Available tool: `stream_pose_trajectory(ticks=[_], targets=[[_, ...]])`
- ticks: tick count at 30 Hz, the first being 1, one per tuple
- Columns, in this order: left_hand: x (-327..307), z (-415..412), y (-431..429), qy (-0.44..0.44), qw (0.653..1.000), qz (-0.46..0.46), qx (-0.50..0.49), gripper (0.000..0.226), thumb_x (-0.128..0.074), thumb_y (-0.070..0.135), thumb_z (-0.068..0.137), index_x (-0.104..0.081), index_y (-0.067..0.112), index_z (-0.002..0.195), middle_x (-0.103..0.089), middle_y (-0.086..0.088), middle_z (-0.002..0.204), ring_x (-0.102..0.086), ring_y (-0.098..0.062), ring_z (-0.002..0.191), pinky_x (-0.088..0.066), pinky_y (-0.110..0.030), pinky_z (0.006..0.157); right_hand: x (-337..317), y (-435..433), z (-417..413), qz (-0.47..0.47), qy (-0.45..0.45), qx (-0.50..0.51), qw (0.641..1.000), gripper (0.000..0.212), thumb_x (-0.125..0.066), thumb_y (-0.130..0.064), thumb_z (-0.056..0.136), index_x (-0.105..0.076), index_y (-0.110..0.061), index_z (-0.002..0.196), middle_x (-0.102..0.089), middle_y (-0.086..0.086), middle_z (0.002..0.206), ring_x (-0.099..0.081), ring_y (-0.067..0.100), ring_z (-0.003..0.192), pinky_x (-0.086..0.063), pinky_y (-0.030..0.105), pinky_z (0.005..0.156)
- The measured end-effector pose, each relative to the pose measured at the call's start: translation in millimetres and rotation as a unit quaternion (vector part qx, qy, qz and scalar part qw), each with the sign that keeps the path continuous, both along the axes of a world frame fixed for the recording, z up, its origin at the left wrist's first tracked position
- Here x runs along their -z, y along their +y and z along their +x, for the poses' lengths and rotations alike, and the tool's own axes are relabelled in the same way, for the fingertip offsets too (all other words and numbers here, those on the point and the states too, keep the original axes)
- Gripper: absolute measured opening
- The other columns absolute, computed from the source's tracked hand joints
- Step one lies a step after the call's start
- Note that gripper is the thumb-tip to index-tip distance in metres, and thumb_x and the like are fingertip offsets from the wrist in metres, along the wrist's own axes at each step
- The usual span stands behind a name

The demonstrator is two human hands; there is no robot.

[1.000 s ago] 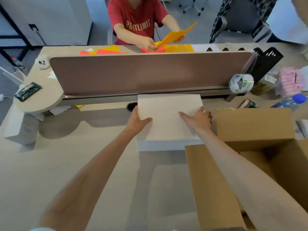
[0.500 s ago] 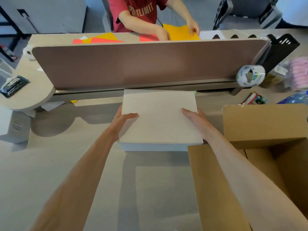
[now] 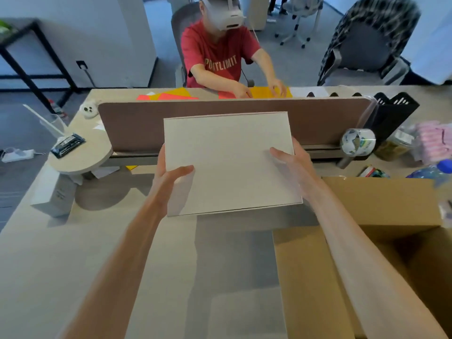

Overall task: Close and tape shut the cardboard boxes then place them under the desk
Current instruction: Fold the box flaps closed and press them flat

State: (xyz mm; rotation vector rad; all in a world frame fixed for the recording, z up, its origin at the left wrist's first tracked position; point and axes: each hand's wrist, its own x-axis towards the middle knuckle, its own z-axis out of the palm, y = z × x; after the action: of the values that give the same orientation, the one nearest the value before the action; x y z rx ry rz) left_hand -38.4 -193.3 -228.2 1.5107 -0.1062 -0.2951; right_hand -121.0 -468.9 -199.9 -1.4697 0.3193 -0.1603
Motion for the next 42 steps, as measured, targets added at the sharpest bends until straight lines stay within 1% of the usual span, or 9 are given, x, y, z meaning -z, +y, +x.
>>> stream_pose_trajectory(ticks=[4, 11, 15, 18, 23, 25, 29, 39, 42], targets=[[-41, -29, 4, -0.049, 0.998, -0.031, -0.002, 0.075, -0.069, 0.019, 0.073, -0.039, 0.044, 0.136, -0.059, 0.013, 0.126, -0.054, -0.013, 0.119, -0.045, -0.036, 0.096, -45, 2, -24, -0.027, -0.046, -0.005, 0.999, 0.046, -0.063, -0.008, 0.092, -0.051, -0.018, 0.135, -0.074, -0.014, 0.105, -0.07, 0.002, 0.094, -0.053, 0.013, 0.068], [-104, -86, -31, -0.126, 0.988, -0.083, 0.022, 0.074, -0.066, 0.011, 0.073, -0.04, 0.035, 0.139, -0.061, 0.003, 0.126, -0.06, -0.022, 0.115, -0.054, -0.04, 0.085, -106, -32, -98, -0.118, -0.112, 0.069, 0.984, 0.048, -0.069, -0.037, 0.088, -0.052, -0.038, 0.133, -0.065, -0.021, 0.12, -0.059, 0.003, 0.116, -0.044, 0.029, 0.098], [-125, -126, -80, -0.15, 0.981, -0.099, 0.066, 0.073, -0.066, 0.013, 0.074, -0.041, 0.036, 0.139, -0.062, 0.002, 0.125, -0.062, -0.022, 0.113, -0.054, -0.042, 0.086, -122, -72, -157, -0.141, -0.139, 0.121, 0.973, 0.051, -0.068, -0.038, 0.089, -0.05, -0.036, 0.136, -0.063, -0.016, 0.125, -0.058, 0.001, 0.114, -0.044, 0.024, 0.09], [-130, -156, -120, -0.161, 0.974, -0.12, 0.106, 0.072, -0.064, 0.008, 0.077, -0.04, 0.035, 0.14, -0.06, -0.003, 0.13, -0.06, -0.027, 0.116, -0.051, -0.049, 0.093, -125, -106, -202, -0.152, -0.137, 0.153, 0.967, 0.053, -0.068, -0.036, 0.089, -0.049, -0.033, 0.138, -0.064, -0.016, 0.126, -0.058, 0.003, 0.117, -0.044, 0.03, 0.098], [-130, -216, -187, -0.146, 0.975, -0.114, 0.125, 0.076, -0.066, 0.013, 0.074, -0.037, 0.033, 0.141, -0.059, 0.002, 0.128, -0.063, -0.019, 0.111, -0.056, -0.03, 0.077, -123, -163, -273, -0.135, -0.128, 0.175, 0.967, 0.046, -0.068, -0.027, 0.09, -0.054, -0.027, 0.134, -0.063, -0.039, 0.101, -0.061, -0.008, 0.102, -0.046, 0.028, 0.094], [-125, -239, -208, -0.141, 0.976, -0.108, 0.127, 0.076, -0.065, 0.012, 0.074, -0.037, 0.033, 0.141, -0.061, 0.006, 0.124, -0.064, -0.014, 0.108, -0.055, -0.026, 0.075, -113, -183, -294, -0.121, -0.112, 0.18, 0.97, 0.043, -0.068, -0.026, 0.09, -0.056, -0.029, 0.131, -0.064, -0.038, 0.1, -0.061, -0.008, 0.1, -0.045, 0.027, 0.091], [-105, -275, -235, -0.11, 0.981, -0.09, 0.133, 0.071, -0.064, 0.015, 0.077, -0.038, 0.037, 0.14, -0.064, 0.006, 0.12, -0.066, -0.017, 0.104, -0.057, -0.029, 0.073, -84, -218, -322, -0.08, -0.071, 0.156, 0.982, 0.046, -0.07, -0.03, 0.089, -0.054, -0.038, 0.131, -0.068, -0.021, 0.117, -0.062, 0.003, 0.11, -0.046, 0.028, 0.092], [-50, -327, -246, 0.015, 0.994, -0.056, 0.095, 0.056, -0.059, 0.027, 0.079, -0.048, 0.03, 0.134, -0.066, -0.008, 0.122, -0.065, -0.032, 0.107, -0.052, -0.053, 0.09, -30, -243, -351, -0.017, 0.039, 0.068, 0.997, 0.027, -0.067, -0.023, 0.09, -0.06, -0.034, 0.114, -0.072, -0.01, 0.11, -0.067, 0.015, 0.104, -0.051, 0.032, 0.081], [-42, -326, -246, 0.04, 0.994, -0.041, 0.088, 0.053, -0.058, 0.027, 0.08, -0.052, 0.027, 0.132, -0.066, -0.012, 0.12, -0.067, -0.032, 0.104, -0.053, -0.05, 0.089, -20, -242, -352, -0.008, 0.064, 0.074, 0.995, 0.028, -0.069, -0.024, 0.088, -0.06, -0.037, 0.111, -0.07, -0.007, 0.114, -0.066, 0.015, 0.104, -0.05, 0.033, 0.082]])
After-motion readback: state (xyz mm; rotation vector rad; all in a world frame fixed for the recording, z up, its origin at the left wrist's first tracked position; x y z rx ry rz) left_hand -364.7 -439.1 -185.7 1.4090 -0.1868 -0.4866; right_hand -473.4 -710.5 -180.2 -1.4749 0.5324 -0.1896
